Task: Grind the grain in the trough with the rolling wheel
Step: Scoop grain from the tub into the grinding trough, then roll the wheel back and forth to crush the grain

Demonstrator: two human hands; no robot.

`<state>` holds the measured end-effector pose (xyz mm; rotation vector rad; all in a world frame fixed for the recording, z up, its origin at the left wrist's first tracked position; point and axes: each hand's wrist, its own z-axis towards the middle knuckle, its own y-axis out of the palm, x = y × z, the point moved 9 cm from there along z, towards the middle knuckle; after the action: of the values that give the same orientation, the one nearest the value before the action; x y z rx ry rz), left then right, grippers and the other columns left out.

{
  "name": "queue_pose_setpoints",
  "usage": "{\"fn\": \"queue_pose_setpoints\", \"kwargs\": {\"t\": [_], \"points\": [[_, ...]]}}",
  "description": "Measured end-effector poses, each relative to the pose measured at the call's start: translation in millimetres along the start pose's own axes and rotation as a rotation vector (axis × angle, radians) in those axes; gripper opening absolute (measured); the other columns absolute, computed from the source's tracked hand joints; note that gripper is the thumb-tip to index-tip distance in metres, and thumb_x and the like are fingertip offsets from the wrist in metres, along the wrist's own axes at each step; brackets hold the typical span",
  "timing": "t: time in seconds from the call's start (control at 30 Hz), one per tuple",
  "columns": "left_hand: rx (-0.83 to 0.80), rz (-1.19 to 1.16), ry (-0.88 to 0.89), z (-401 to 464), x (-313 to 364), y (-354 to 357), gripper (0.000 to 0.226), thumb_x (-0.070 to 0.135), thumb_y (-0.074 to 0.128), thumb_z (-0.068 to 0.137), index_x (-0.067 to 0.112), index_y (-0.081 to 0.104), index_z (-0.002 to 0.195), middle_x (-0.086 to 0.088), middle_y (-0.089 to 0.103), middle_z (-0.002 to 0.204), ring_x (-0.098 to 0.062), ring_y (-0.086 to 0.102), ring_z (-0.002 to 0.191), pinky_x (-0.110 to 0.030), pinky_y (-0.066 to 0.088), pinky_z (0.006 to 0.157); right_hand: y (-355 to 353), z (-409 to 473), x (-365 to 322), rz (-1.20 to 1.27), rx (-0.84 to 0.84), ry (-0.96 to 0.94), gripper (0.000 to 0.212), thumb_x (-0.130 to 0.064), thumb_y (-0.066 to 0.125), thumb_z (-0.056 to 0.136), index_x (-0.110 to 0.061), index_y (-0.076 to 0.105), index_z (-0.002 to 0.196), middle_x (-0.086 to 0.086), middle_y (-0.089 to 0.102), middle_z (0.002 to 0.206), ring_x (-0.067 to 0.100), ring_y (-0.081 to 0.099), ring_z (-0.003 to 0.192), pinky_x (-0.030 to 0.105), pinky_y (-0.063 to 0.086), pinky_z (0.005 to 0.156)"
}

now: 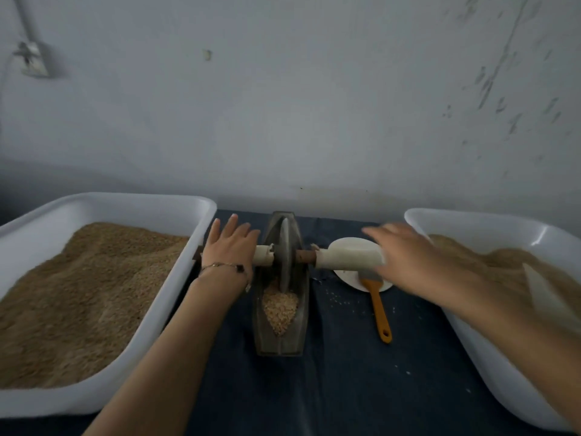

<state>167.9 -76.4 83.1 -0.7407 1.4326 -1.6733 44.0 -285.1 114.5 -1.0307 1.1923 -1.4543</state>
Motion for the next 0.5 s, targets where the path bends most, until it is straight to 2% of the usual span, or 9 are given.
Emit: {"fn": "queue_pose_setpoints", "kwargs": {"t": [0.07, 0.1, 0.17, 0.2, 0.27, 0.33, 0.4, 0.43, 0.5], "points": [[-0.068, 0.024, -0.016, 13, 1, 14, 0.064, 0.015, 0.064, 0.082, 0.024, 0.037, 0.139, 0.000, 0.035, 0.148, -0.024, 0.011, 0.145, -0.047, -0.007, 0.115, 17, 31, -32, -0.065, -0.037, -0.082, 0.063, -0.019, 0.063, 0.085, -0.019, 0.036, 0.142, 0.002, 0.045, 0.137, 0.022, 0.037, 0.129, 0.034, 0.037, 0.102], [-0.083, 0.017, -0.026, 17, 0, 21, 0.053, 0.018, 0.064, 0.082, 0.025, 0.044, 0.131, 0.000, 0.044, 0.140, -0.024, 0.022, 0.141, -0.048, -0.004, 0.116, 26, 42, -41, -0.116, -0.043, -0.124, 0.056, -0.019, 0.063, 0.084, -0.017, 0.043, 0.135, 0.004, 0.050, 0.130, 0.023, 0.043, 0.123, 0.033, 0.040, 0.096], [-0.079, -0.007, -0.053, 23, -3, 29, 0.034, 0.021, 0.063, 0.083, 0.025, 0.051, 0.115, 0.000, 0.057, 0.123, -0.023, 0.043, 0.125, -0.045, 0.012, 0.115, 42, 59, -48, -0.142, -0.067, -0.170, 0.036, -0.021, 0.064, 0.081, -0.017, 0.052, 0.115, 0.004, 0.059, 0.111, 0.024, 0.054, 0.105, 0.031, 0.041, 0.077], [-0.061, -0.027, -0.064, 25, -6, 30, 0.029, 0.021, 0.063, 0.084, 0.024, 0.051, 0.110, 0.000, 0.059, 0.117, -0.022, 0.048, 0.117, -0.040, 0.023, 0.110, 52, 62, -50, -0.118, -0.097, -0.179, 0.030, -0.022, 0.064, 0.081, -0.019, 0.051, 0.107, 0.003, 0.060, 0.104, 0.025, 0.057, 0.098, 0.032, 0.041, 0.072], [-0.029, -0.076, -0.077, 28, -9, 31, 0.023, 0.020, 0.063, 0.085, 0.023, 0.051, 0.105, 0.000, 0.061, 0.111, -0.021, 0.052, 0.108, -0.034, 0.036, 0.094, 66, 66, -49, -0.076, -0.116, -0.155, 0.026, -0.024, 0.062, 0.082, -0.022, 0.045, 0.101, 0.003, 0.061, 0.101, 0.025, 0.059, 0.091, 0.034, 0.042, 0.068], [-0.002, -0.140, -0.087, 31, -12, 24, 0.018, 0.019, 0.062, 0.085, 0.024, 0.050, 0.098, -0.001, 0.061, 0.106, -0.022, 0.054, 0.104, -0.034, 0.037, 0.088, 58, 71, -50, -0.084, -0.052, -0.140, 0.025, -0.026, 0.061, 0.080, -0.025, 0.042, 0.096, 0.000, 0.062, 0.099, 0.024, 0.060, 0.088, 0.033, 0.043, 0.066], [0.084, -0.200, -0.111, 33, -14, 3, 0.015, 0.019, 0.060, 0.085, 0.025, 0.048, 0.088, 0.000, 0.061, 0.099, -0.024, 0.056, 0.099, -0.034, 0.036, 0.081, 27, 79, -48, -0.122, 0.058, -0.154, 0.021, -0.025, 0.061, 0.077, -0.028, 0.044, 0.089, -0.002, 0.061, 0.087, 0.022, 0.059, 0.078, 0.031, 0.045, 0.062], [0.118, -0.230, -0.128, 32, -14, -9, 0.016, 0.018, 0.060, 0.085, 0.026, 0.046, 0.083, 0.001, 0.060, 0.093, -0.024, 0.056, 0.094, -0.033, 0.035, 0.078, 7, 81, -47, -0.146, 0.103, -0.173, 0.018, -0.024, 0.061, 0.075, -0.028, 0.047, 0.087, -0.004, 0.057, 0.078, 0.019, 0.056, 0.069, 0.028, 0.042, 0.055], [0.123, -0.300, -0.149, 25, -12, -21, 0.019, 0.013, 0.058, 0.083, 0.026, 0.046, 0.076, 0.003, 0.055, 0.085, -0.023, 0.053, 0.085, -0.032, 0.033, 0.074, -25, 73, -47, -0.202, 0.145, -0.225, 0.013, -0.023, 0.059, 0.070, -0.027, 0.051, 0.080, -0.007, 0.046, 0.063, 0.013, 0.043, 0.053, 0.023, 0.026, 0.045]]}}
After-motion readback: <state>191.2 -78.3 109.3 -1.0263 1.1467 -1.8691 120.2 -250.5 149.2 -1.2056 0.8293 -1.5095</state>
